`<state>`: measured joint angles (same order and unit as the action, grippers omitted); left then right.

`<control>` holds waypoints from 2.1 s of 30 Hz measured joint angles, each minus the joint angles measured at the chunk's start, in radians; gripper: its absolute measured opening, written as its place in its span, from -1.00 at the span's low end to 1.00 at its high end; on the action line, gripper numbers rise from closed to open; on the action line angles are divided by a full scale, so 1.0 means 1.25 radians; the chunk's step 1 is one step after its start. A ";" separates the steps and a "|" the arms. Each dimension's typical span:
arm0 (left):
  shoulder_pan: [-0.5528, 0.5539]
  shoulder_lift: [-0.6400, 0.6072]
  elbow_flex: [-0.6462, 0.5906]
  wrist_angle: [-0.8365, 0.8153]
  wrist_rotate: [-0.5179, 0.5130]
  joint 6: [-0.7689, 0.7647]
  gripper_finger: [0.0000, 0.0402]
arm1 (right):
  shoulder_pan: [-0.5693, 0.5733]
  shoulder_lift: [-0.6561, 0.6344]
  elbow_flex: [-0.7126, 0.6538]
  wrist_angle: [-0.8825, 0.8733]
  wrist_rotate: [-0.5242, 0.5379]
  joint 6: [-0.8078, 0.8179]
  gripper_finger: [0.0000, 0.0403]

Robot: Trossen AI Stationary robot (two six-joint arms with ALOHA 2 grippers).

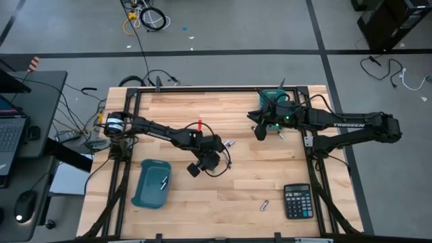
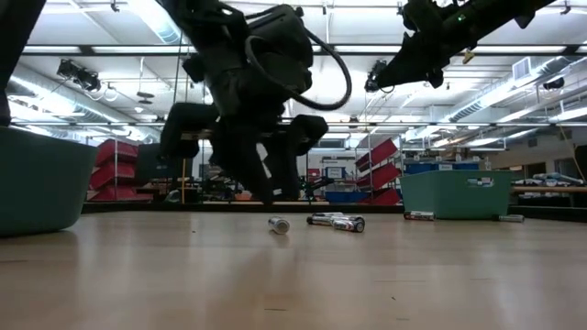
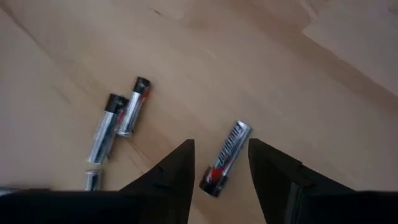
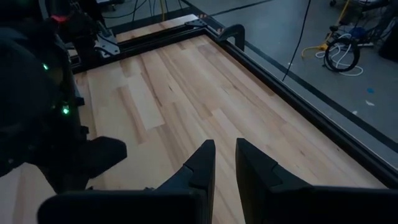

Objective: Sort batteries
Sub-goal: Put the silver battery into the blue bin

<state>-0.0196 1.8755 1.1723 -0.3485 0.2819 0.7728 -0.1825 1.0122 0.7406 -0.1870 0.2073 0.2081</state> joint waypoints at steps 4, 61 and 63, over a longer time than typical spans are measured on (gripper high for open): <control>0.004 0.019 0.000 0.026 0.018 0.009 -0.24 | 0.000 0.000 0.000 -0.004 0.000 0.000 -0.75; 0.067 0.116 0.001 0.123 0.161 -0.035 -0.89 | 0.000 0.000 0.000 -0.025 0.000 0.009 -0.75; 0.067 0.116 0.001 0.122 0.160 -0.069 -0.89 | 0.000 0.000 0.000 -0.026 0.000 0.009 -0.75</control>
<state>0.0647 2.0209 1.1740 -0.1957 0.4814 0.6869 -0.1827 1.0122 0.7404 -0.2192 0.2070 0.2188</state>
